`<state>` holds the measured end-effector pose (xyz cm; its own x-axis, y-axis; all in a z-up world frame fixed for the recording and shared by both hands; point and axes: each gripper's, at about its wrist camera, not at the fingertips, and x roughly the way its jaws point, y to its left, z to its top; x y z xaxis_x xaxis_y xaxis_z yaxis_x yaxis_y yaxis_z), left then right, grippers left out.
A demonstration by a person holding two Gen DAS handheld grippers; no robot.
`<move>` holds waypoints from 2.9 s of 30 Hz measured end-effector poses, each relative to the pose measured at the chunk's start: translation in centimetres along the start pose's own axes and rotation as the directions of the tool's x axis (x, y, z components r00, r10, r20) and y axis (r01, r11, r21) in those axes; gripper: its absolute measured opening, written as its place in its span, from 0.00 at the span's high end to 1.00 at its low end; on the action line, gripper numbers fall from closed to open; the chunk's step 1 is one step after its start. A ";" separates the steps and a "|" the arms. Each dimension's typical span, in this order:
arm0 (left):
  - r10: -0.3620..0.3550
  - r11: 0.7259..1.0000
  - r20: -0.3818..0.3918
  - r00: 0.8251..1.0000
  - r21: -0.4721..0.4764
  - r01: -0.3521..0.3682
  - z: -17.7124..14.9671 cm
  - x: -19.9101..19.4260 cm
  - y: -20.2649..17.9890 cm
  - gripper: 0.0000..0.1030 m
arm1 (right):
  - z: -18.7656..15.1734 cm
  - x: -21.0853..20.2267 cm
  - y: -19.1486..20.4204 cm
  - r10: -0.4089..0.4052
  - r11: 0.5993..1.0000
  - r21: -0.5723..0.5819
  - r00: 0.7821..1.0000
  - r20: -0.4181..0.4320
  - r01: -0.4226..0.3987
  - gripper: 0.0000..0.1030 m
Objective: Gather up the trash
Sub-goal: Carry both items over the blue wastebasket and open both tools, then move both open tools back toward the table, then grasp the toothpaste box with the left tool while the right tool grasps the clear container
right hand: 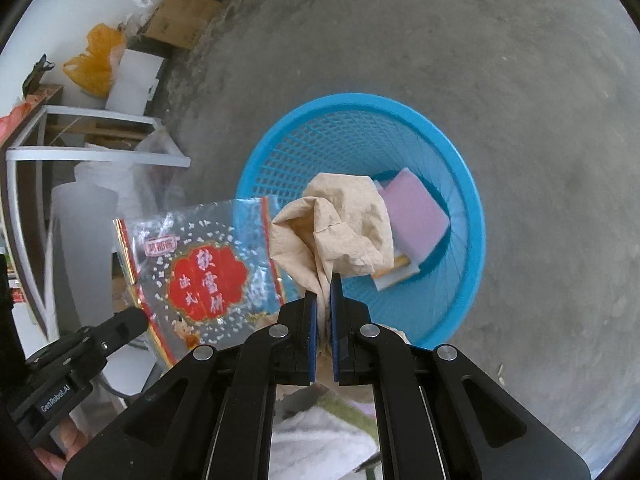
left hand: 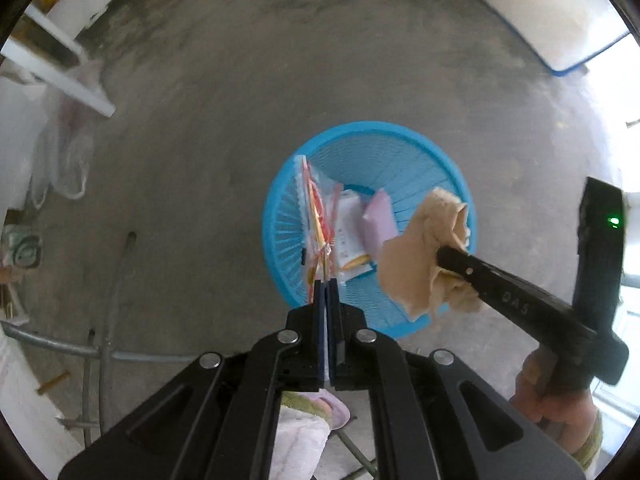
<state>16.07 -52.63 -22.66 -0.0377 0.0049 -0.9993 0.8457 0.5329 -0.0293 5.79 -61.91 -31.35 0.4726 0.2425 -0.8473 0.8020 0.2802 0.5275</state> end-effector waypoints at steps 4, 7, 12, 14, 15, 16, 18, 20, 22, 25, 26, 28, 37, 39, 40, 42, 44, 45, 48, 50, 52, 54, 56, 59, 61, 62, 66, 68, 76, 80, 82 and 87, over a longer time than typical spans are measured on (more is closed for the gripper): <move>0.040 0.999 -0.031 0.999 -0.032 -0.041 0.2 0.7 0.9 0.92 | 0.9 1.4 0.4 -0.018 0.999 -0.026 1.000 -0.001 0.018 0.57; 0.053 0.998 -0.005 0.999 -0.040 -0.053 0.2 0.0 0.8 0.78 | 1.2 1.8 0.5 -0.006 0.999 -0.041 1.000 0.007 0.006 0.51; 0.043 0.998 0.066 0.997 -0.048 -0.040 -0.7 -2.3 1.1 0.73 | 1.0 1.1 0.2 0.023 0.999 -0.031 0.999 0.023 -0.022 0.50; 0.032 0.998 0.088 0.996 -0.056 -0.027 -1.2 -3.3 1.2 0.73 | 0.7 0.1 0.2 0.040 0.999 -0.034 0.998 0.045 -0.039 0.50; 0.023 0.998 0.098 0.995 -0.058 -0.017 -1.4 -3.7 1.5 0.73 | 0.6 -0.3 0.2 0.047 0.998 -0.039 0.997 0.053 -0.045 0.50; 0.006 0.998 0.115 0.993 -0.062 0.001 -1.7 -4.5 1.8 0.73 | 0.3 -1.1 0.2 0.052 0.998 -0.050 0.997 0.066 -0.048 0.50; -0.027 0.998 0.154 0.988 -0.058 0.036 -2.5 -6.3 2.4 0.73 | -0.1 -2.0 0.3 0.061 0.996 -0.063 0.995 0.079 -0.056 0.50; -0.051 0.997 0.208 0.977 -0.049 0.062 -3.8 -8.5 3.1 0.73 | -0.5 -3.0 0.9 0.077 0.994 -0.084 0.992 0.099 -0.069 0.50; -0.075 0.996 0.271 0.960 -0.035 0.087 -5.3 -11.4 3.8 0.72 | -1.3 -4.8 1.2 0.101 0.990 -0.108 0.987 0.121 -0.089 0.49; -0.098 0.993 0.379 0.920 -0.023 0.115 -8.6 -16.2 5.3 0.67 | -3.2 -7.8 1.9 0.146 0.981 -0.147 0.977 0.156 -0.123 0.45; -0.110 0.992 0.414 0.904 -0.018 0.129 -10.0 -17.7 6.0 0.65 | -3.8 -8.7 2.1 0.158 0.978 -0.161 0.974 0.165 -0.131 0.43; -0.121 0.989 0.472 0.873 -0.014 0.145 -12.5 -20.1 7.1 0.60 | -5.4 -10.8 2.8 0.187 0.968 -0.201 0.966 0.180 -0.150 0.39; -0.082 0.988 0.641 0.763 -0.048 0.146 -27.8 -25.7 13.4 0.48 | -11.4 -16.6 9.0 0.264 0.888 -0.428 0.949 0.174 -0.168 0.31; -0.036 0.988 0.663 0.748 -0.088 0.126 -31.1 -25.9 15.3 0.46 | -12.8 -17.0 11.2 0.270 0.852 -0.501 0.949 0.164 -0.156 0.30; -0.006 0.986 0.669 0.743 -0.119 0.115 -32.6 -26.0 16.2 0.45 | -13.5 -17.2 12.7 0.273 0.826 -0.543 0.950 0.154 -0.150 0.28; 0.038 0.976 0.675 0.737 -0.184 0.119 -35.2 -25.7 17.9 0.45 | -15.2 -17.3 15.8 0.286 0.764 -0.628 0.950 0.122 -0.149 0.27; 0.063 0.958 0.685 0.726 -0.245 0.148 -37.9 -25.3 19.6 0.44 | -16.7 -17.0 18.2 0.297 0.708 -0.688 0.951 0.087 -0.158 0.23; 0.076 0.951 0.688 0.722 -0.267 0.154 -39.0 -25.1 20.2 0.44 | -17.4 -16.7 19.5 0.300 0.677 -0.717 0.952 0.065 -0.164 0.22; 0.138 0.926 0.699 0.702 -0.342 0.159 -42.3 -24.7 22.2 0.43 | -20.2 -15.5 23.9 0.291 0.560 -0.809 0.957 -0.010 -0.179 0.18; 0.168 0.908 0.700 0.694 -0.384 0.167 -44.5 -24.2 23.0 0.43 | -22.3 -14.5 27.1 0.269 0.470 -0.865 0.962 -0.052 -0.178 0.17; 0.184 0.893 0.696 0.695 -0.413 0.177 -45.7 -23.5 23.9 0.43 | -24.1 -13.6 29.3 0.248 0.397 -0.900 0.965 -0.083 -0.180 0.15; 0.192 0.883 0.688 0.700 -0.433 0.183 -47.2 -23.0 24.5 0.42 | -25.7 -12.3 31.9 0.224 0.327 -0.930 0.970 -0.096 -0.168 0.15; 0.203 0.875 0.680 0.705 -0.450 0.181 -48.4 -22.4 24.9 0.42 | -26.8 -11.0 33.4 0.191 0.278 -0.948 0.976 -0.105 -0.156 0.14; 0.199 0.865 0.676 0.709 -0.462 0.197 -50.1 -21.3 25.3 0.41 | -28.1 -9.2 35.4 0.131 0.227 -0.968 0.988 -0.080 -0.108 0.14; 0.185 0.853 0.676 0.713 -0.471 0.226 -50.8 -20.4 25.4 0.40 | -29.2 -8.8 36.3 0.132 0.192 -0.973 0.986 -0.106 -0.131 0.14; 0.176 0.843 0.676 0.716 -0.479 0.245 -51.2 -19.8 25.6 0.40 | -29.9 -8.9 36.6 0.146 0.173 -0.976 0.983 -0.109 -0.134 0.14; 0.116 0.798 0.694 0.711 -0.491 0.349 -51.7 -18.2 26.6 0.40 | -31.1 -8.4 37.3 0.140 0.137 -0.984 0.985 -0.098 -0.117 0.14; 0.074 0.769 0.716 0.694 -0.484 0.417 -51.5 -17.6 27.1 0.40 | -31.1 -7.2 37.7 0.104 0.117 -0.989 0.992 -0.076 -0.088 0.14; 0.006 0.510 0.737 0.676 -0.583 0.632 -49.1 -15.2 30.2 0.26 | -30.0 -2.3 38.0 -0.061 0.087 -0.996 0.998 -0.033 -0.028 0.14; 0.016 0.382 0.696 0.718 -0.668 0.639 -48.0 -14.3 31.2 0.24 | -30.3 -2.1 37.9 -0.056 0.081 -0.996 0.998 -0.039 -0.034 0.14; 0.017 0.338 0.679 0.734 -0.695 0.635 -47.4 -14.0 31.4 0.24 | -30.6 -2.0 37.8 -0.056 0.078 -0.996 0.998 -0.041 -0.037 0.14; 0.077 0.215 0.635 0.768 -0.763 0.609 -46.6 -13.8 31.6 0.24 | -30.8 -2.1 37.5 -0.048 0.089 -0.995 0.998 -0.036 -0.032 0.14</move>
<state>18.48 3.58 -8.68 0.3742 -0.4930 -0.7854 -0.2470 0.7634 -0.5968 23.65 -23.32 -7.91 0.4200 0.2623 -0.8688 -0.3071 0.9419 0.1359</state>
